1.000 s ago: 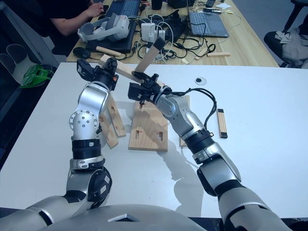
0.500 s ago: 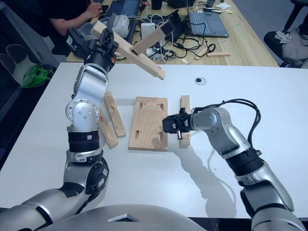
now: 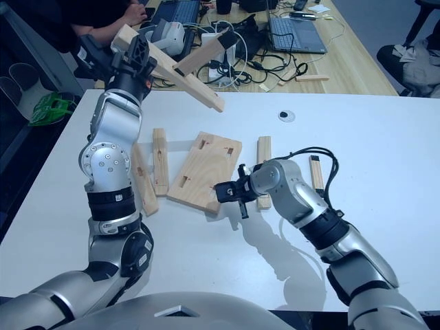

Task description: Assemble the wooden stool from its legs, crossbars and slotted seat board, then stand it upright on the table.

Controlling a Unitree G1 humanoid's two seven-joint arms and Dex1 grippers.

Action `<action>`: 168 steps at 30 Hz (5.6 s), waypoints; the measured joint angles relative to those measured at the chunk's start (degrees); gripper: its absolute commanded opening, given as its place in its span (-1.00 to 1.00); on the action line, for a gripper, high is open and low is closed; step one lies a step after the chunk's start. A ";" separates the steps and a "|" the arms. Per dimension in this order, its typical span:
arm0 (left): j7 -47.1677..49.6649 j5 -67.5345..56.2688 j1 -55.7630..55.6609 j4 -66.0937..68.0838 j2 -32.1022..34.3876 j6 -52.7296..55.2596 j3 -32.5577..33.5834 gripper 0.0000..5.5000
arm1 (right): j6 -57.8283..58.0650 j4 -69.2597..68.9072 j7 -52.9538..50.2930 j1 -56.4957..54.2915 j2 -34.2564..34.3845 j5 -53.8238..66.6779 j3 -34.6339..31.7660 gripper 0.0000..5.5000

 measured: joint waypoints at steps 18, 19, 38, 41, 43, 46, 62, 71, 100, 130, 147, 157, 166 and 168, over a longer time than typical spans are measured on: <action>-27.64 -8.60 14.82 -14.27 23.96 21.01 0.12 -0.63 | 5.11 -4.61 -13.78 11.71 -2.84 14.36 -25.12 -1.00; -28.70 -8.51 15.52 -14.78 24.34 21.36 -0.60 -0.63 | 5.27 -4.89 -14.53 11.78 -2.77 15.10 -25.54 -1.00; -32.45 -1.80 19.93 -19.48 30.10 20.88 -2.05 -0.63 | 6.49 -5.65 -18.54 13.83 -2.44 20.55 -25.84 -1.00; -32.03 -1.45 20.35 -19.62 30.09 20.53 -1.63 -0.63 | 6.49 -5.70 -18.73 13.89 -2.53 21.04 -25.84 -1.00; -31.11 -1.10 20.75 -19.63 30.05 20.48 -0.61 -0.63 | 6.48 -5.77 -18.87 14.16 -2.65 21.39 -25.87 -1.00; -30.37 -1.62 21.35 -20.02 29.70 20.67 0.38 -0.63 | 6.48 -5.81 -19.08 14.29 -2.75 21.81 -26.17 -1.00; -28.36 -4.05 22.00 -21.26 27.87 23.17 1.26 -0.63 | 6.46 -5.80 -20.02 14.31 -2.72 23.01 -26.25 -1.00; -27.41 0.82 24.52 -21.51 25.46 19.88 -3.05 -0.63 | 6.14 -5.79 -20.96 14.29 -2.61 23.65 -26.25 -1.00; -23.77 24.22 21.14 -8.01 9.11 -3.86 -15.93 -0.14 | 4.95 15.67 -64.96 -1.26 19.65 35.65 -54.87 -1.00; -34.41 27.96 26.63 8.03 26.49 22.88 1.23 0.96 | 7.80 14.12 -65.81 -0.42 19.32 39.29 -55.86 -1.00; -40.05 26.40 25.77 4.98 29.52 27.23 -6.27 0.96 | 8.69 11.33 -66.96 0.26 20.46 40.29 -55.48 -1.00; -40.85 28.74 27.14 6.09 32.71 27.02 -7.33 0.96 | 8.70 11.09 -67.21 0.27 20.65 40.43 -55.03 -1.00; -44.95 28.61 29.64 5.91 35.45 24.73 -8.63 0.54 | 8.63 11.09 -67.30 0.27 20.61 40.41 -55.02 -1.00; -45.46 28.52 30.02 5.77 35.80 24.68 -8.28 0.44 | 8.61 11.09 -67.36 0.27 20.58 40.41 -55.05 -1.00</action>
